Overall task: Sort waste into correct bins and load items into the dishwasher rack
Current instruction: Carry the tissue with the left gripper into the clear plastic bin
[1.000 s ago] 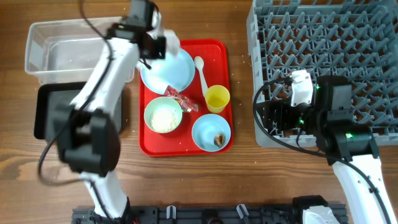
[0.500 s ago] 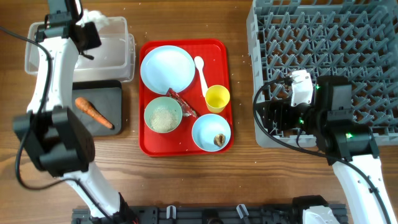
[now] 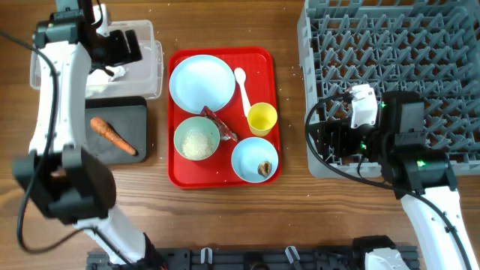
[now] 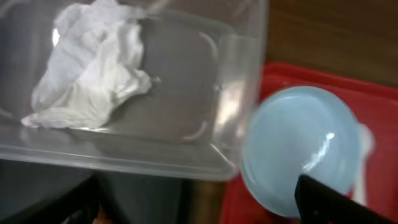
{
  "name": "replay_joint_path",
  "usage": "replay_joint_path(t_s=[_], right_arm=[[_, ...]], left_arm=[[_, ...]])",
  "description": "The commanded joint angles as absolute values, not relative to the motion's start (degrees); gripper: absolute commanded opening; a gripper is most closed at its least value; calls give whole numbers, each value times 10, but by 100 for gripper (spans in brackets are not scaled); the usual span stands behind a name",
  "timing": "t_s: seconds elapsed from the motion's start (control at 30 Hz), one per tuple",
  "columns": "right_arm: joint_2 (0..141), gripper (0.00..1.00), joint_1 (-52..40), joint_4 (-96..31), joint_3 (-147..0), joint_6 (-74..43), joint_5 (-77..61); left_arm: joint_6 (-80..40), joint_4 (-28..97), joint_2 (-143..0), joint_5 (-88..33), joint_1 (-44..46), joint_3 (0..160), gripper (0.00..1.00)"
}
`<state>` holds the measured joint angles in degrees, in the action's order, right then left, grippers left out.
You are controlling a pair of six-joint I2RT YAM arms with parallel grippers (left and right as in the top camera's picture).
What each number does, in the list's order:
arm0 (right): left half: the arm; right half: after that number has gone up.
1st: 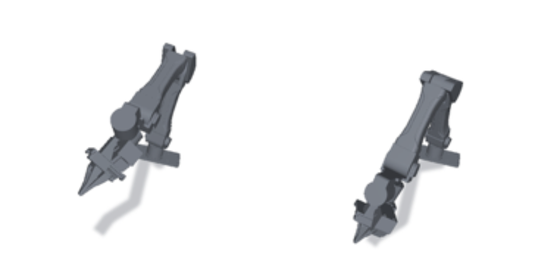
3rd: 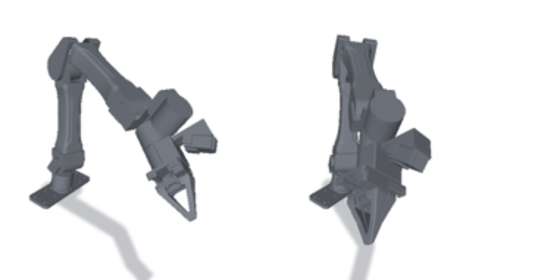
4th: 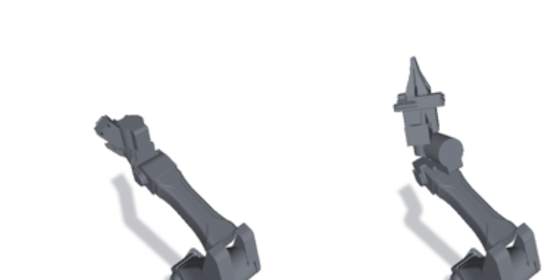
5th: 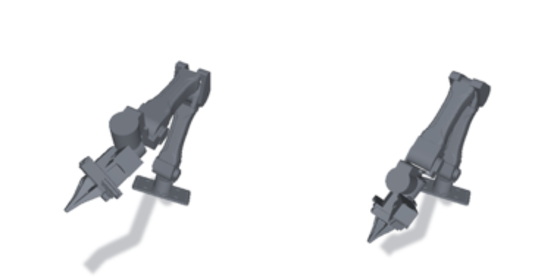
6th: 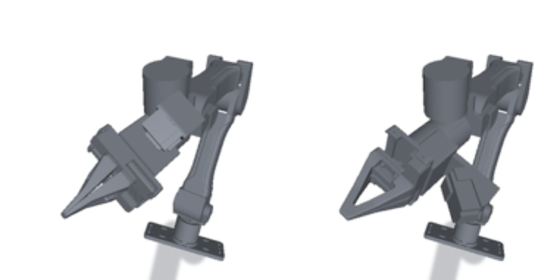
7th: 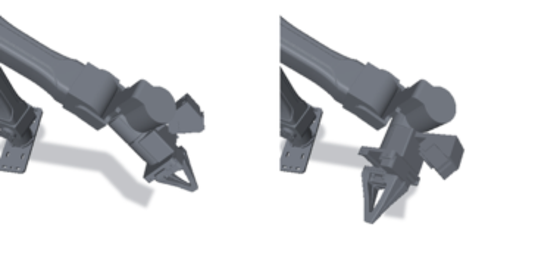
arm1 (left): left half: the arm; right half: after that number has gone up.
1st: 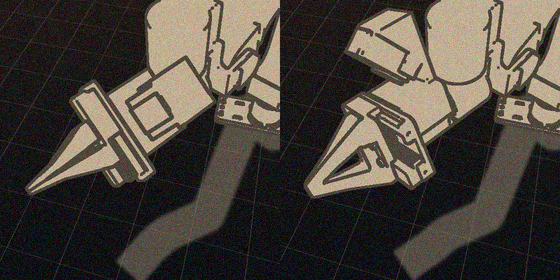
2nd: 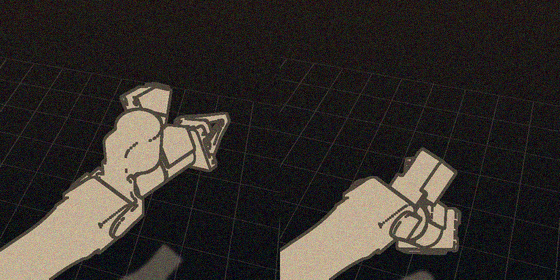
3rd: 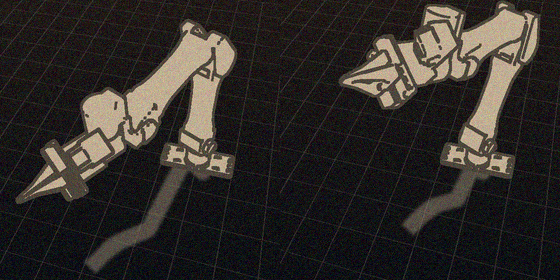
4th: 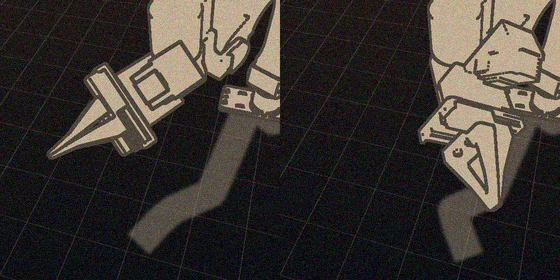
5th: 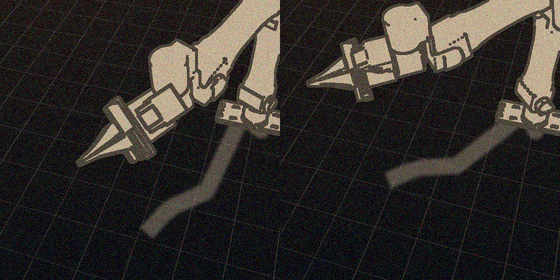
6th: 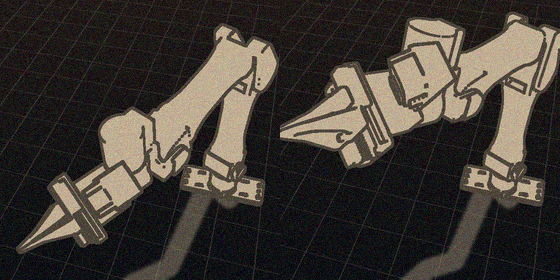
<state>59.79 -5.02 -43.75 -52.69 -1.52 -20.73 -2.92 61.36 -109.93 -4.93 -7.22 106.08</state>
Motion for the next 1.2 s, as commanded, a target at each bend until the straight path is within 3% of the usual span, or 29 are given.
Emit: replay_joint_path(t_s=[0.0,0.2,0.43,0.63,0.8,1.03,1.17], right_arm=[[599,100,-53,-437,-539,-21,-204],[599,100,-53,-435,-539,-21,-204],[599,100,-53,-434,-539,-21,-204],[599,100,-53,-438,-539,-21,-204],[599,100,-53,-439,-539,-21,-204],[599,100,-53,-440,-539,-21,-204],[599,100,-53,-442,-539,-21,-204]], left_arm=[[-44,713,-1059,-130,-18,1075,100],[-102,788,-1061,-122,113,1023,100],[-238,627,-1061,-119,205,873,100],[-304,581,-1061,-54,260,802,89],[-347,571,-1061,-7,266,767,76],[-327,481,-1061,-6,267,699,42],[-287,456,-1061,-5,269,684,36]])
